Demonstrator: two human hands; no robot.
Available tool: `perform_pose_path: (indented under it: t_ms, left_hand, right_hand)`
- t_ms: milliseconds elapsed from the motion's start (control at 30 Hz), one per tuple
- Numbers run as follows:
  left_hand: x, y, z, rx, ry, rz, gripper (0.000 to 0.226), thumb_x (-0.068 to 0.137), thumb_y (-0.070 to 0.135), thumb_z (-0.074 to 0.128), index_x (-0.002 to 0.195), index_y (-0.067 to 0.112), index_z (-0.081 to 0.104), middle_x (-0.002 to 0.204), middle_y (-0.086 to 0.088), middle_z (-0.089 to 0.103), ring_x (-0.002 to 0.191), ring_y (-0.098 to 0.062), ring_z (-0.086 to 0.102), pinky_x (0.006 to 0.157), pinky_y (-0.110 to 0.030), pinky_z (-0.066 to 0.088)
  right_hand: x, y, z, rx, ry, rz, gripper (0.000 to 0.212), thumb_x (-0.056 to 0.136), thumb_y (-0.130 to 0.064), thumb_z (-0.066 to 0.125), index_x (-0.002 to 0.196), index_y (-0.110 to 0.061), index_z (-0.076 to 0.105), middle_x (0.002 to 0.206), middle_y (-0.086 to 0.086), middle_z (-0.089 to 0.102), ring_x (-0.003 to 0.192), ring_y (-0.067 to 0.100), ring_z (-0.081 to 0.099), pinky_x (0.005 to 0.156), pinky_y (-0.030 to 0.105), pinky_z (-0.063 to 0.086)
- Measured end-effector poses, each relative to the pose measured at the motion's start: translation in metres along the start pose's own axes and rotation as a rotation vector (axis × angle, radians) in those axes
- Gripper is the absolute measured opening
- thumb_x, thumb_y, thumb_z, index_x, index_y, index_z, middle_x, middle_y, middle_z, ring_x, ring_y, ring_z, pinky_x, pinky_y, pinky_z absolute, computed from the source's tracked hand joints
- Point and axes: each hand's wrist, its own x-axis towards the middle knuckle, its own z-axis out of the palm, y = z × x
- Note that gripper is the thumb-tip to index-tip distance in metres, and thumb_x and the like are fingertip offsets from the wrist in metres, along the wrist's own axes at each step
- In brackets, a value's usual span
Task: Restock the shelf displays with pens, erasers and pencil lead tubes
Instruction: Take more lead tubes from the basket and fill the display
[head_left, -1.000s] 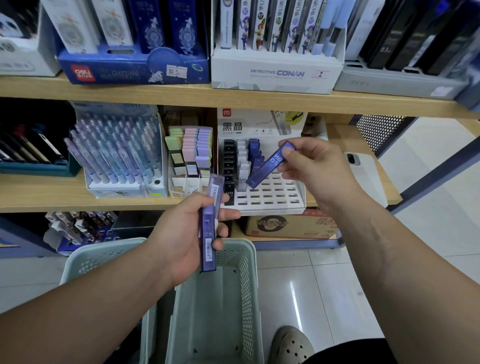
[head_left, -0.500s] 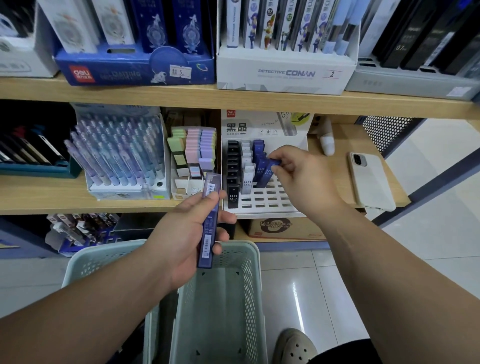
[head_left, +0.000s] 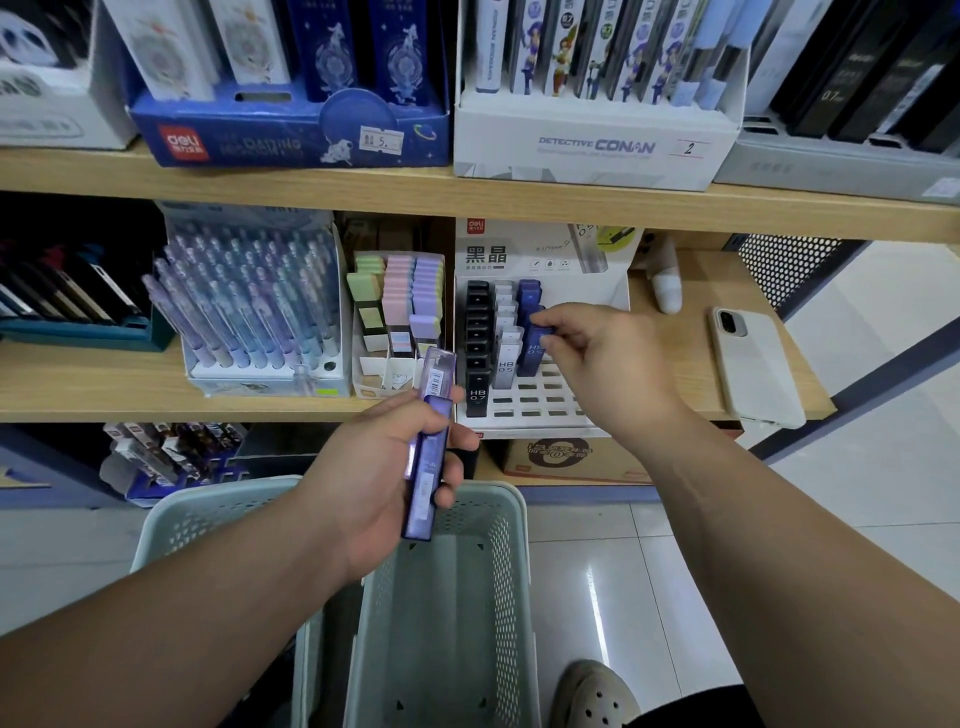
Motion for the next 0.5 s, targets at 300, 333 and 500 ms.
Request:
perform_pose_path:
  t_ms: [300, 333, 500]
  left_hand:
    - [-0.006, 0.001, 0.005, 0.036, -0.098, -0.001, 0.026, 0.101, 0.013, 0.050, 0.122, 0.020, 0.064, 0.101, -0.014, 0.075, 0.059, -0.021, 0.063, 0.046, -0.027, 0.047]
    - [-0.006, 0.001, 0.006, 0.052, -0.107, 0.002, 0.026, 0.101, 0.015, 0.052, 0.122, 0.023, 0.064, 0.101, -0.013, 0.074, 0.057, -0.020, 0.061, 0.045, -0.026, 0.044]
    - [-0.007, -0.001, 0.007, 0.146, -0.150, 0.025, 0.024, 0.100, 0.015, 0.055, 0.120, 0.023, 0.066, 0.088, -0.013, 0.070, 0.049, -0.013, 0.040, 0.041, -0.019, 0.025]
  right_hand:
    - [-0.001, 0.008, 0.004, -0.148, -0.056, -0.036, 0.036, 0.091, -0.010, 0.069, 0.126, -0.020, 0.071, 0.095, -0.002, 0.061, 0.073, 0.009, 0.052, 0.074, 0.022, 0.043]
    - [-0.002, 0.004, 0.002, -0.143, -0.022, -0.039, 0.034, 0.091, -0.012, 0.069, 0.124, -0.019, 0.071, 0.093, -0.002, 0.062, 0.071, 0.010, 0.052, 0.074, 0.024, 0.045]
    - [-0.004, -0.038, -0.017, 0.310, -0.086, 0.177, 0.022, 0.095, -0.037, 0.067, 0.083, -0.020, 0.073, 0.070, -0.003, 0.065, 0.061, 0.009, 0.058, 0.059, 0.025, 0.047]
